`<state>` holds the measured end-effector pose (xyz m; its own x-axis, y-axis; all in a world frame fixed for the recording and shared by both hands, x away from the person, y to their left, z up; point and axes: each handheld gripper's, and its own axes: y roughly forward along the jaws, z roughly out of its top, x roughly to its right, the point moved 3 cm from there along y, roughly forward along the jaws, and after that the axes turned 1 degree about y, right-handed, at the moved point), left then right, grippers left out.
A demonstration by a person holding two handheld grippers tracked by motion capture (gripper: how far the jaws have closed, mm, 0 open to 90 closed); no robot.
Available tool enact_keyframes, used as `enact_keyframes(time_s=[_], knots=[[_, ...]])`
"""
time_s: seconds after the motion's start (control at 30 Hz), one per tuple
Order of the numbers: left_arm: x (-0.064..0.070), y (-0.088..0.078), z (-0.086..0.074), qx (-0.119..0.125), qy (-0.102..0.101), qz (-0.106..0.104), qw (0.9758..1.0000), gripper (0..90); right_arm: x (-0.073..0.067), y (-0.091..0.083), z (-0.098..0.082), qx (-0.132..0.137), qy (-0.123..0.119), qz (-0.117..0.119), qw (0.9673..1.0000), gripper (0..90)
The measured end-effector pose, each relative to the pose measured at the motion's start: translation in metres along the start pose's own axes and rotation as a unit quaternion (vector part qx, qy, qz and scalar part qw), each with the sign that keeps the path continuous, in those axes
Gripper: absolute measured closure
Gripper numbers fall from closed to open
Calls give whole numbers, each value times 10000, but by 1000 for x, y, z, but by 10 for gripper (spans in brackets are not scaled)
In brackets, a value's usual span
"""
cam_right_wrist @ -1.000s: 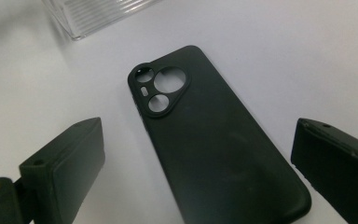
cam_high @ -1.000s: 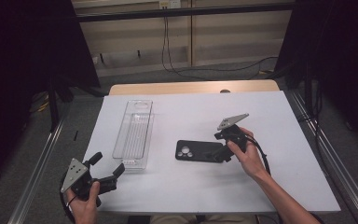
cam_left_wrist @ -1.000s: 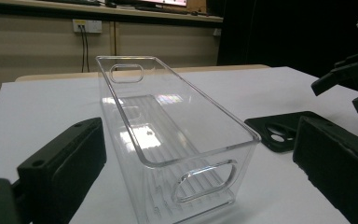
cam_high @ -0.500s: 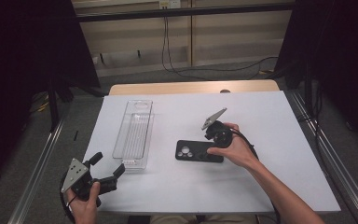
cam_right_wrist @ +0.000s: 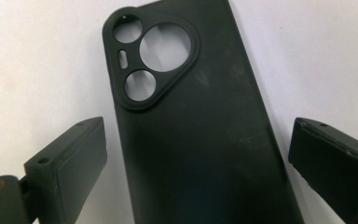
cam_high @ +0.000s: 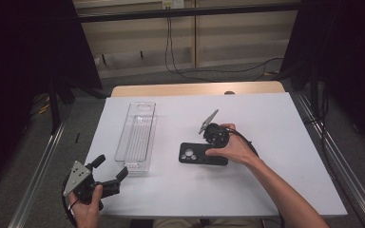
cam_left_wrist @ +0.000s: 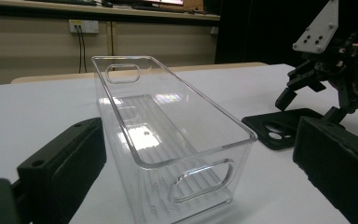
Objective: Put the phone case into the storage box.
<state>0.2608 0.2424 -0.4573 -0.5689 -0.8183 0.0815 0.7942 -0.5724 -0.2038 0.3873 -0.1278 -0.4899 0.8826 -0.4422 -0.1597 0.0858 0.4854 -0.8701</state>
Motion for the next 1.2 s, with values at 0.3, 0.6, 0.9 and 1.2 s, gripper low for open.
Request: enact_keyframes(time_s=[0.3, 0.6, 0.9, 1.2], knots=[[0, 0, 0, -3, 44, -38, 10000, 27, -3, 9, 1, -278, -226, -46, 9993, 5], [1, 1, 0, -20, 60, -47, 10000, 27, -8, 12, 0, -476, -544, -262, 9970, 0], [1, 1, 0, -30, 57, -42, 10000, 27, -11, 13, -1, -515, -577, -345, 9964, 0], [1, 1, 0, -33, 65, -36, 10000, 27, -12, 12, 6, -836, -609, -400, 9938, 67]])
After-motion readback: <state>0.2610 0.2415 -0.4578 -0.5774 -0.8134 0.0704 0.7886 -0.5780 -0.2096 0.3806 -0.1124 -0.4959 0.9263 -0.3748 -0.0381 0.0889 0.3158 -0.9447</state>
